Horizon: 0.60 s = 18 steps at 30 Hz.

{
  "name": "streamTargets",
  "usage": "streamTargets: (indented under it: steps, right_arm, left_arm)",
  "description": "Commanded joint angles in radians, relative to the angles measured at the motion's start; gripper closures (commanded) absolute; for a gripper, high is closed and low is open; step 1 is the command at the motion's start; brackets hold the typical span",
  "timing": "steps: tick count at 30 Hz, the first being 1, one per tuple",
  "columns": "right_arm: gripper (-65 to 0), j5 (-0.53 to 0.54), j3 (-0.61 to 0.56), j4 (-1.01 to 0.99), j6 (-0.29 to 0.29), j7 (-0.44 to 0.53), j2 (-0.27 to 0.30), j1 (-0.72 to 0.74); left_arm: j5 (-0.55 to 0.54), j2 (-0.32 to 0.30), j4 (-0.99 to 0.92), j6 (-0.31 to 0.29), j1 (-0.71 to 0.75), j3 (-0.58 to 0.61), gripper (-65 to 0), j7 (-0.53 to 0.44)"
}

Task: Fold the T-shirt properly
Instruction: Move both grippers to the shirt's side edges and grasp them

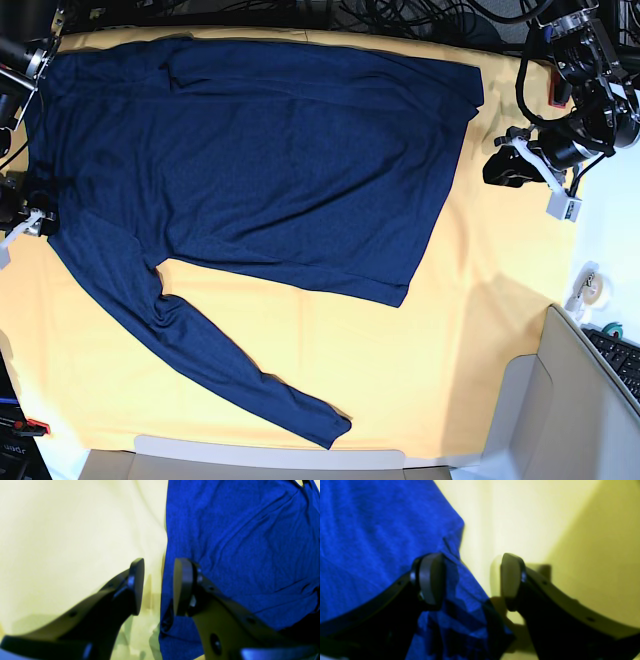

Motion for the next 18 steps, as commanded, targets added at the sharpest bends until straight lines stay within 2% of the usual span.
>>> streamTargets:
  steps: [1, 10, 18]
  right_arm:
    - [-34.8, 0.007, -0.005, 0.012, 0.013, -0.035, 0.005, 0.004]
    - [-34.8, 0.009, 0.003, 0.196, 0.013, -0.041, 0.014, -0.082]
    - [-34.8, 0.009, 0.003, 0.194, 0.013, -0.035, -0.004, -0.087]
  left_arm:
    - [-0.019, -0.014, 0.015, 0.002, -0.010, -0.007, -19.9, -0.006]
    - [-0.019, -0.014, 0.015, 0.002, -0.009, -0.007, -19.9, -0.003]
    - [-0.019, -0.014, 0.015, 0.002, -0.012, -0.007, -19.9, -0.001]
